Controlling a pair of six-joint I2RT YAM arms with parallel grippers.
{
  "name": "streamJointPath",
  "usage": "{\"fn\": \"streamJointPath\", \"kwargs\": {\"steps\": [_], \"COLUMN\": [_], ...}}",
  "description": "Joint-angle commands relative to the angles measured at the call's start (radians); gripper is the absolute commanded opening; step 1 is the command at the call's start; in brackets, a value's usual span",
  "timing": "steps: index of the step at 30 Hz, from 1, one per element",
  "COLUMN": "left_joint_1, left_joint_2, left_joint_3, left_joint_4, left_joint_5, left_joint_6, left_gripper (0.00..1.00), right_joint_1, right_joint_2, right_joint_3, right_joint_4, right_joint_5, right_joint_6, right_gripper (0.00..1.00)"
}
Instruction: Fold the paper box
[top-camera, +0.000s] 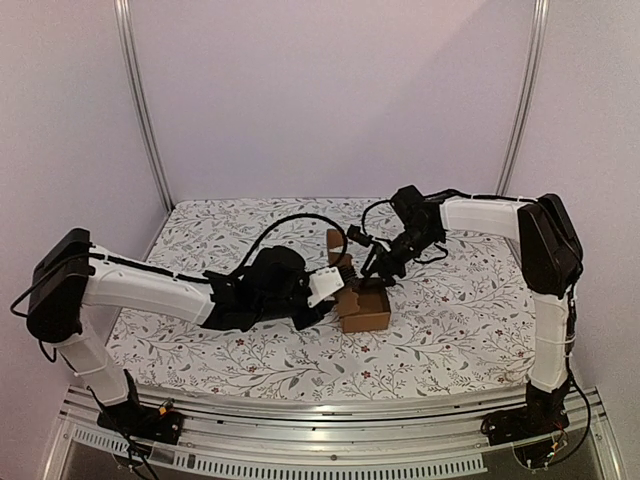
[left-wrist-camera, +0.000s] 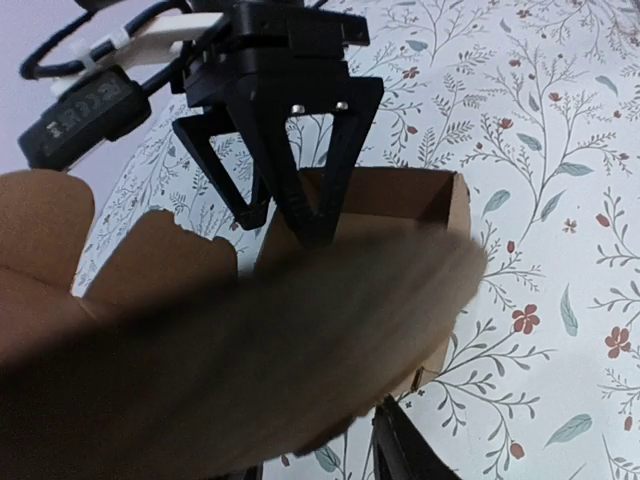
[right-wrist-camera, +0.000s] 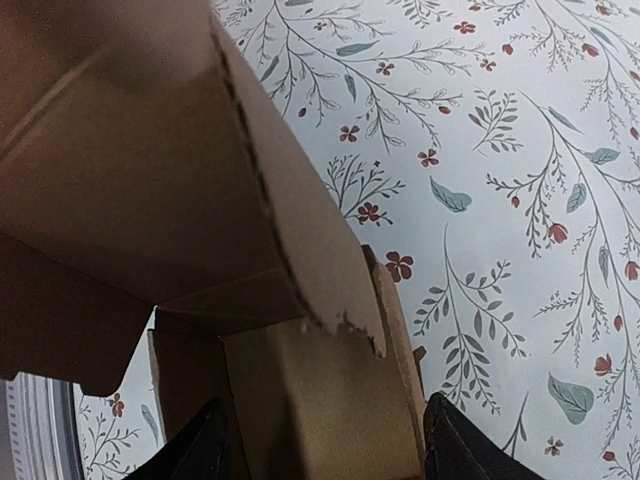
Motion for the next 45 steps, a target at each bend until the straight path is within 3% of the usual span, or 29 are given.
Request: {"fn": "streamJointPath", "kwargs": {"steps": [1,10,18,27,45], "left_joint_1": [-0.014,-0.019,-0.037,-0.058,-0.097], "left_joint_2": [-0.094,-0.099,-0.038,0.075,0.198], "left_joint_3": [-0.014,0.029,0.123,0.226,0.288], "left_joint_4": [-0.076,-0.149,-0.158,-0.215,-0.153], "left_joint_5": [-0.045,-0.018,-0.024,-0.078,-0.22], "left_joint_6": [-0.025,-0.035,-0.022,-0.005,-0.04], "left_gripper": [0.39,0.49,0.55,0.56,0.57], "right_joint_1": [-0.033,-0.091,-0.099,-0.112,-0.127], "right_joint_2": [-0.093,-0.153,-0.143,-0.08,-0.026], "right_joint_3": [-0.037,-0.106,-0.176,-0.203,-0.201], "right_joint_4": [-0.037,-0.047,-0.046,-0.056,-0.061], "right_joint_5": [0.0,0.03,0.074,-0.083,-0.16], "right_joint_6": [-0.036,0.027,0.212,0.273,0.306], "right_gripper": [0.66,0.68,0.58,0.51,0.47]}}
